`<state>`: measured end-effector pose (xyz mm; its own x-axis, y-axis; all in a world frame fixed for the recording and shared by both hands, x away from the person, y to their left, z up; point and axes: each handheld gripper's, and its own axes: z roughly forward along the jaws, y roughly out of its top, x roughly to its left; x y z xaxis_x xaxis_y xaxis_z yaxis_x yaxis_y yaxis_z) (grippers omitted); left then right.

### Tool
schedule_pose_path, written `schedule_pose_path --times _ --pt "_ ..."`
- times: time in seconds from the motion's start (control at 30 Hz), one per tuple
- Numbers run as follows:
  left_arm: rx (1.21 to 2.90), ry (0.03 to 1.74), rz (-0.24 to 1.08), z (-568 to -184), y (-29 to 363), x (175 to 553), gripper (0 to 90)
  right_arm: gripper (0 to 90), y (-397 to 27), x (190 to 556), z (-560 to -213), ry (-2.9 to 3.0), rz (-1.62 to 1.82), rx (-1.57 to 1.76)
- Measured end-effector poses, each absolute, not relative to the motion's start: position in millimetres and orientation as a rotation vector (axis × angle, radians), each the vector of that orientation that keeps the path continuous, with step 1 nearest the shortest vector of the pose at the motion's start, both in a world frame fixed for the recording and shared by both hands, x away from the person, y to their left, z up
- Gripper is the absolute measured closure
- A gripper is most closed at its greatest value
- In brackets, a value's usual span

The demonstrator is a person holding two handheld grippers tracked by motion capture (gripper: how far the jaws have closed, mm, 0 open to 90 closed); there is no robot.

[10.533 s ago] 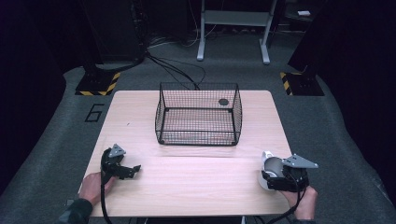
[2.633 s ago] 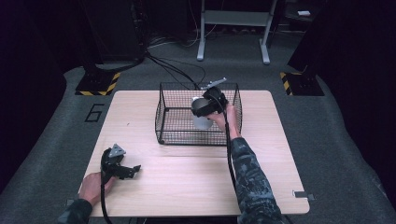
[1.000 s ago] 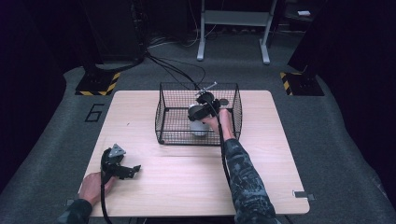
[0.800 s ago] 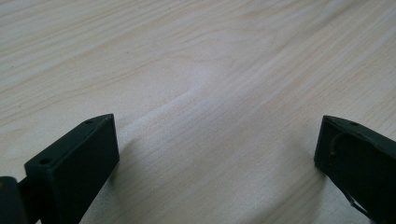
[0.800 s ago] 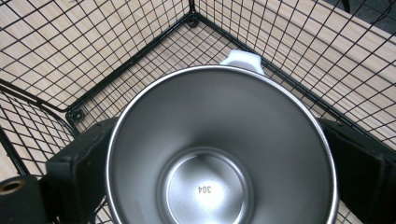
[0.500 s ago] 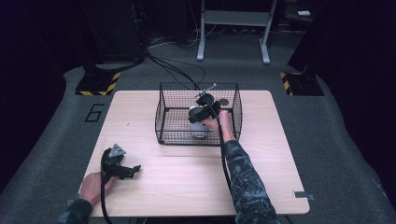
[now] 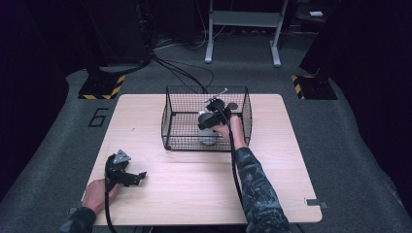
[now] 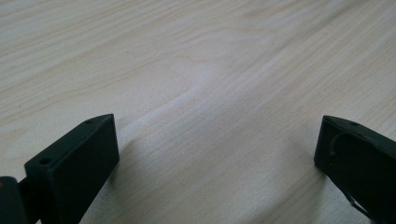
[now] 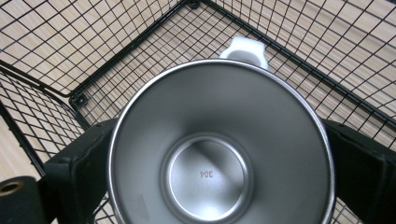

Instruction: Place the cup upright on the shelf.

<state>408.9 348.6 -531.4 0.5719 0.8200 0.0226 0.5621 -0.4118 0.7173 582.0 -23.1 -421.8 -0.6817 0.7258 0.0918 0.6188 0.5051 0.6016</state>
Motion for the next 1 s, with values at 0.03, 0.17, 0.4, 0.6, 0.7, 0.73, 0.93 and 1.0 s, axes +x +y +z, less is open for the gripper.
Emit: schedule_pose_path --times 0.03,0.17,0.4,0.6,0.7,0.73,0.93,1.0 --pt "2.13 1.098 0.493 -531 349 409 0.0 4.7 -23 582 -422 2.572 0.922 1.16" --pt "2.129 1.099 0.493 -531 349 409 0.0 2.3 -27 580 -419 2.577 0.985 1.163" --pt "2.135 1.098 0.487 -531 349 409 0.0 0.0 -29 571 -403 2.537 1.058 1.131" --pt "2.135 1.099 0.485 -531 349 409 0.0 0.0 -35 560 -390 2.513 1.1 1.093" --pt "2.135 1.098 0.485 -531 349 409 0.0 0.0 -41 551 -381 2.492 1.124 1.067" --pt "2.135 1.098 0.486 -531 349 409 0.0 0.0 -42 547 -378 2.489 1.119 1.072" --pt "2.136 1.098 0.486 -531 349 409 0.0 0.0 -52 521 -366 2.465 1.124 0.996" --pt "2.123 1.105 0.486 -531 348 409 0.0 0.0 -56 512 -364 2.46 1.127 0.984"
